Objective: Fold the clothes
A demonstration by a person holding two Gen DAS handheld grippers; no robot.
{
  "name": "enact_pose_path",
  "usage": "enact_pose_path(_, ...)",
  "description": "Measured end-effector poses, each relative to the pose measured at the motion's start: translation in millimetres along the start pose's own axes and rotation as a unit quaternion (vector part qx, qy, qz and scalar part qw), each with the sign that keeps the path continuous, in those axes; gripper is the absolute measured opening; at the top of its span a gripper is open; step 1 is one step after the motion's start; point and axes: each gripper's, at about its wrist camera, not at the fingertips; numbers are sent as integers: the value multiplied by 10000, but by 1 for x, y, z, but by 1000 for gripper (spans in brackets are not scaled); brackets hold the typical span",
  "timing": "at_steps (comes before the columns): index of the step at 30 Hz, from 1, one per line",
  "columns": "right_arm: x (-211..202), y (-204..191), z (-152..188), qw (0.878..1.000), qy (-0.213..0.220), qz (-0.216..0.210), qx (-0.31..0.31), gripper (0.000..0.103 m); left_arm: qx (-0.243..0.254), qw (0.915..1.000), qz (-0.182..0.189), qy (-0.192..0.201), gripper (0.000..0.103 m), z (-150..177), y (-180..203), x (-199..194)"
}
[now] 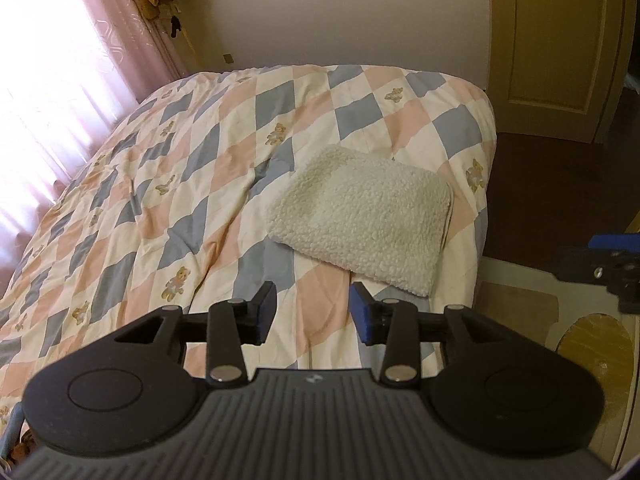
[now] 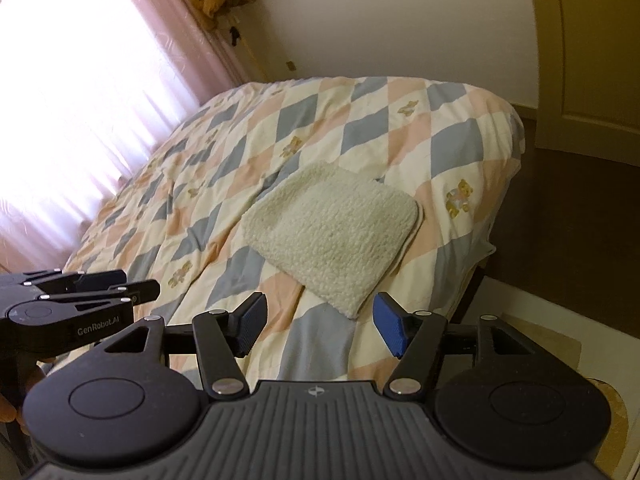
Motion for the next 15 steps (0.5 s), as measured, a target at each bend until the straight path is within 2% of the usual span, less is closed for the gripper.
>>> enact_pose_path(8,-2,-16,4,9994,-227,9,-269,62,-164,9998,-86,-7,37,12,-12,-13)
enact_pose_path(15,-2,-13,1,9989,-305,2,-363,63,-257,9994,-210,-94,37,10,-18,-10)
Point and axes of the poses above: each gripper's, at about its wrist camera, not at the fingertips, and x roughly the way its jaws point, y to its right, z to its underside, and after that the axes turned 14 degrees about -x, right-handed
